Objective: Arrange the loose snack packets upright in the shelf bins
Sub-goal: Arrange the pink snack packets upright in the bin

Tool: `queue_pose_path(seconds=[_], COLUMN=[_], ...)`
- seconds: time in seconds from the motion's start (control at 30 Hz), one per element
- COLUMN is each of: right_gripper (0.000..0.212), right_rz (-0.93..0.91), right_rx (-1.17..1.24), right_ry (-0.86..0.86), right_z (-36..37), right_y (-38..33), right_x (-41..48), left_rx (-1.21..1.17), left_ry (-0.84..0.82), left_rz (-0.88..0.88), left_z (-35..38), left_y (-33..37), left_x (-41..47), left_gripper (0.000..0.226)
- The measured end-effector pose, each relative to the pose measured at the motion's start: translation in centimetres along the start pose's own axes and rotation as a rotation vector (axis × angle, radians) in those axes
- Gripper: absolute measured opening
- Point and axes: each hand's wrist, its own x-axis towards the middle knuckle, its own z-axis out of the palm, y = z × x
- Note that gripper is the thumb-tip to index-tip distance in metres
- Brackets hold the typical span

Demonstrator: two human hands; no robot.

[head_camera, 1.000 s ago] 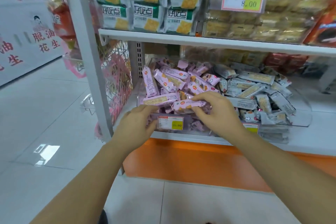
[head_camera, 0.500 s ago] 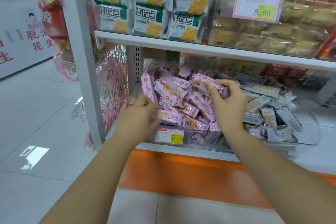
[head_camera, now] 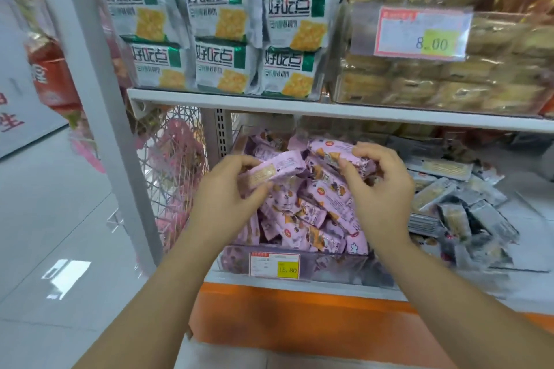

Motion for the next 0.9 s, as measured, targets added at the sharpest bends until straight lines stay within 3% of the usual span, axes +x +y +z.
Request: queue_pose_path(seconds=[0.13,0.23,0.57,0.7,0.9], right_gripper=[0.023,0.032,0.040,0.051,0.034], right_rz=[0.064,0.128,0.145,0.088,-0.035], right_rx=[-0.014,-0.131,-0.344,-0.344,-0.243], right_ry=[0.008,-0.149,-0.373,-0.464,-0.492], right_z=[-0.6,0.2,2.5,2.0,0.1], right_y=[-0.5,-0.4,1.1,0.7,-1.8], right_x=[1.0,2.1,4.1,4.0,2.4], left_rx=[0.185,0.226,0.426,0.365,0.212], left_ry=[0.092,0.111,0.004,-0.080,-0.144], left_rz=[0.073,0.081,0.056,0.004,0.038], left_z=[0.7,1.2,1.7,1.6,0.1], left_y=[-0.3,-0.3,-0.3,-0.3,-0.6], left_x=[1.6,2.5,4.5,5.1,3.2], left_gripper=[0.032,0.035,0.035,0.033,0.032])
